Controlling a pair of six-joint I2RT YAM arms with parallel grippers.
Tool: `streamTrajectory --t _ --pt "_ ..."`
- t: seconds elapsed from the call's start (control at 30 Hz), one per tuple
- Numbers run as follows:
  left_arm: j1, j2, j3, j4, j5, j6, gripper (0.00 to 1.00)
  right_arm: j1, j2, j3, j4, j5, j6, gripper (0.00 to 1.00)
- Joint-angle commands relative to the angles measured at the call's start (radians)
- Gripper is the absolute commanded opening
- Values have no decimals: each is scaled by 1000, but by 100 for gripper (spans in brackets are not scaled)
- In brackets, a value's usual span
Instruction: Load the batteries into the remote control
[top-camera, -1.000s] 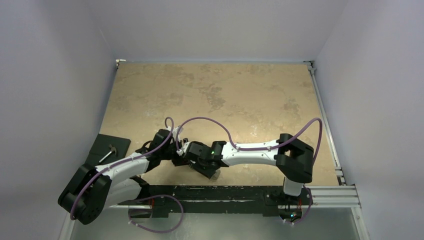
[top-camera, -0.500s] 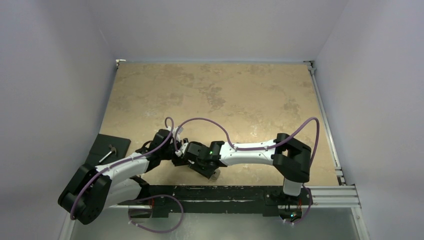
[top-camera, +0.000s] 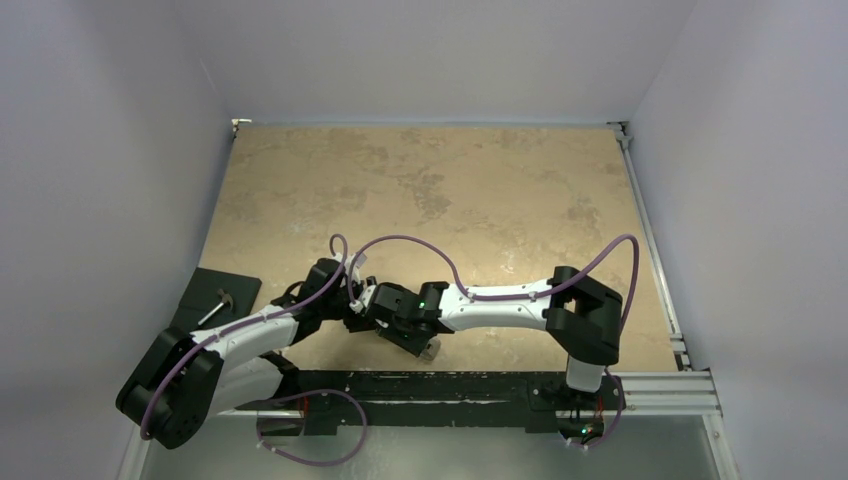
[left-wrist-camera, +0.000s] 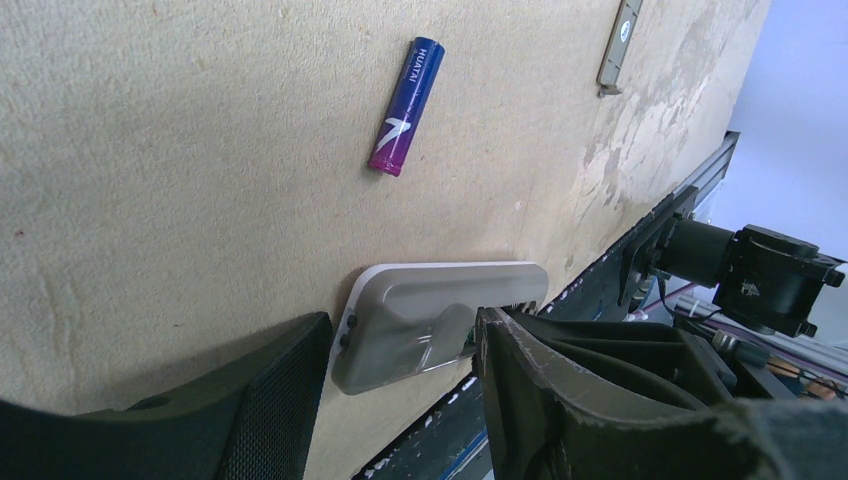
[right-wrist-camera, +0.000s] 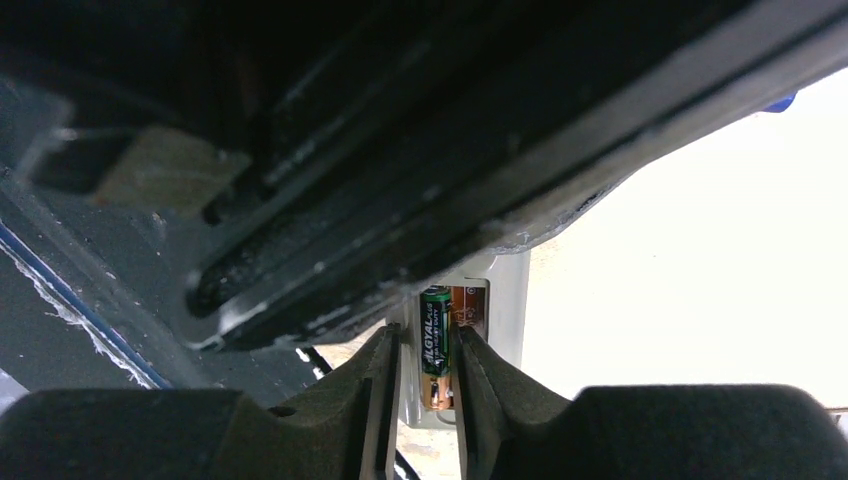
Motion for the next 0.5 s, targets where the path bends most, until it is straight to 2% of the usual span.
streamTrajectory --t 0.0,0.47 --pt "-5 16 2 -11 -32 31 56 6 5 35 18 14 -9 35" --pt "-5 19 1 -10 -30 33 56 6 -9 49 -2 49 -1 40"
